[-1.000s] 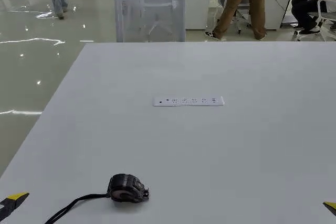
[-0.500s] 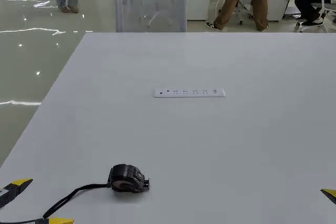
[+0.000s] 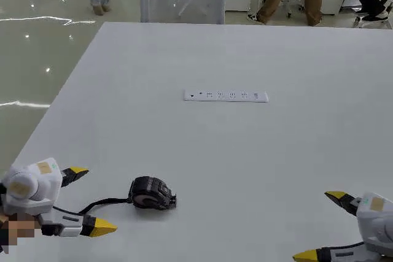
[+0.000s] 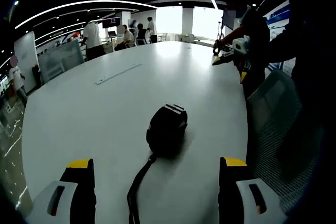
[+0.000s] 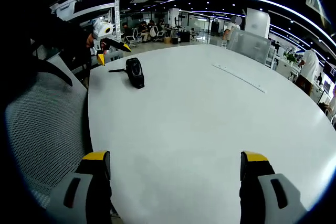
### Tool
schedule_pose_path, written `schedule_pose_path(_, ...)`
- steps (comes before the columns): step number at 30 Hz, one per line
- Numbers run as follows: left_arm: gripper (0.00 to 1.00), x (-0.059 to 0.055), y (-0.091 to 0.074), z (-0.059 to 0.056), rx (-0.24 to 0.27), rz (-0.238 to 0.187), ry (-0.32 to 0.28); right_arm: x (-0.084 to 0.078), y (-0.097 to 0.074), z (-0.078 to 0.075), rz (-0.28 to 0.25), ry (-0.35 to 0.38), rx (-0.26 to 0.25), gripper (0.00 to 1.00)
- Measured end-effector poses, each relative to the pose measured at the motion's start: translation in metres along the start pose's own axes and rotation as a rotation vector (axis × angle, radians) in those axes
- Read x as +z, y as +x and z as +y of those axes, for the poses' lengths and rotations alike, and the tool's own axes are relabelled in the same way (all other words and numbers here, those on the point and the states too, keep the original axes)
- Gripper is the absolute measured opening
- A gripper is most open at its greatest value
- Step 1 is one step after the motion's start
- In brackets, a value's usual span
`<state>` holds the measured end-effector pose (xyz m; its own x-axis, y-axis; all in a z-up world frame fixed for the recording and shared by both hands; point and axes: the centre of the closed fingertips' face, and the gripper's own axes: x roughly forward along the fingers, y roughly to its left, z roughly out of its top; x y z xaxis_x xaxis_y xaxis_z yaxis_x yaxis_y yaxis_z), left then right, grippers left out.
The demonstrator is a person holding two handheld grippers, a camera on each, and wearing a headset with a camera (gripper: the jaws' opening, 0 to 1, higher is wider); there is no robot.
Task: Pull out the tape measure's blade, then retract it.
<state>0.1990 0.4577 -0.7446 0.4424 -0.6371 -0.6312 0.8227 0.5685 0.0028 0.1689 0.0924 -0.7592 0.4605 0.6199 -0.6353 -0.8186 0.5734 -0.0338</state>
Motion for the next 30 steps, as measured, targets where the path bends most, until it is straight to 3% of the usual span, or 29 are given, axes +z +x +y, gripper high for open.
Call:
schedule_pose_path(5, 0.94, 0.012, 0.018, 0.000, -0.059, 0.043, 0.090, 0.021, 0.027, 0.013, -0.005, -0.054, 0.073, 0.99)
schedule_pose_path(8, 0.91, 0.013, 0.029, -0.002, -0.107, 0.103, 0.169, 0.036, 0.042, 0.022, -0.011, -0.090, 0.116, 0.99)
schedule_pose_path(10, 0.87, 0.017, 0.035, -0.007, -0.134, 0.109, 0.185, 0.043, 0.050, 0.026, -0.016, -0.108, 0.135, 0.98)
schedule_pose_path(12, 0.85, 0.019, 0.042, -0.003, -0.147, 0.129, 0.207, 0.051, 0.061, 0.032, -0.017, -0.123, 0.158, 0.97)
schedule_pose_path(19, 0.83, 0.029, 0.065, -0.009, -0.198, 0.166, 0.307, 0.076, 0.100, 0.053, -0.028, -0.169, 0.229, 0.94)
schedule_pose_path(26, 0.75, 0.024, 0.079, -0.009, -0.234, 0.250, 0.431, 0.104, 0.139, 0.069, -0.031, -0.216, 0.293, 0.88)
schedule_pose_path(30, 0.69, 0.026, 0.084, -0.011, -0.255, 0.257, 0.434, 0.115, 0.157, 0.076, -0.017, -0.242, 0.324, 0.86)
